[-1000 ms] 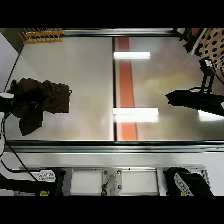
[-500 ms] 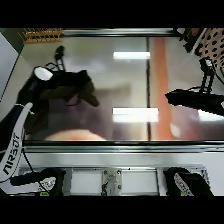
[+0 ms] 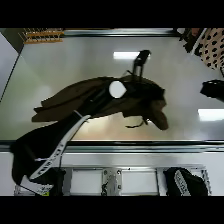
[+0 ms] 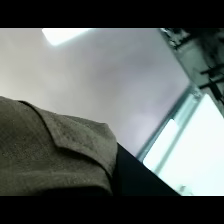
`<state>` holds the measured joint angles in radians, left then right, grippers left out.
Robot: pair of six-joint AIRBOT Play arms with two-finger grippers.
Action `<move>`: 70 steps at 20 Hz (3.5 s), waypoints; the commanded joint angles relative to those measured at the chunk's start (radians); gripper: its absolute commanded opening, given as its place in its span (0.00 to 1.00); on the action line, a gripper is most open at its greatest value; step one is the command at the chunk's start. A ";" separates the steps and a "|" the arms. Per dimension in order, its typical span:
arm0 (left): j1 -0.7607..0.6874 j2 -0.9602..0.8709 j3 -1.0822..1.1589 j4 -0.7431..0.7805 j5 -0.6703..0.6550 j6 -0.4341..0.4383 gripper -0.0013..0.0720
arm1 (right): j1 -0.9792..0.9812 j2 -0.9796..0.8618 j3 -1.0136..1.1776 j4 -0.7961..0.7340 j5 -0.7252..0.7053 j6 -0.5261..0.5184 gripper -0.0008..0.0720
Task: Fold the clothes and pants, and hang the long-sleeved shirts on hangers.
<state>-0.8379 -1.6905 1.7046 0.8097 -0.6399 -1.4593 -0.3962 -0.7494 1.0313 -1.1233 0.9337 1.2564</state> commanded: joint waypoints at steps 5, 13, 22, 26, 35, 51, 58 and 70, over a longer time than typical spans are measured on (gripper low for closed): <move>-0.014 -0.245 0.333 0.007 -0.171 -0.165 0.88 | -0.190 0.040 0.010 -0.026 -0.009 0.076 0.04; 0.438 0.232 -0.342 0.335 -0.322 -0.283 0.88 | -0.189 0.039 0.009 -0.018 0.025 0.076 0.04; 1.036 0.687 -1.161 0.362 -0.253 -0.348 0.88 | -0.188 0.036 0.008 -0.013 0.055 0.079 0.04; 1.112 0.687 -1.238 0.285 -0.157 -0.343 0.88 | -0.188 0.036 0.008 0.019 0.056 0.079 0.04; 0.921 0.381 -1.036 0.262 -0.055 -0.337 0.87 | -0.188 0.036 0.008 0.035 0.071 0.079 0.04; 0.968 0.444 -0.858 0.273 -0.067 -0.162 0.02 | -0.190 -0.198 -0.049 -0.074 0.377 0.419 0.85; 0.966 0.456 -0.858 0.272 -0.068 -0.148 0.02 | -0.190 -0.319 -0.148 -0.089 0.335 0.764 0.85; 0.965 0.456 -0.858 0.272 -0.084 -0.117 0.02 | -0.190 -0.440 -0.148 -0.119 0.309 0.915 0.85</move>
<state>0.1268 -1.2350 0.8455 1.0817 -0.7212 -1.5864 -0.5858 -1.1549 0.8837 -1.2316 1.2530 2.1708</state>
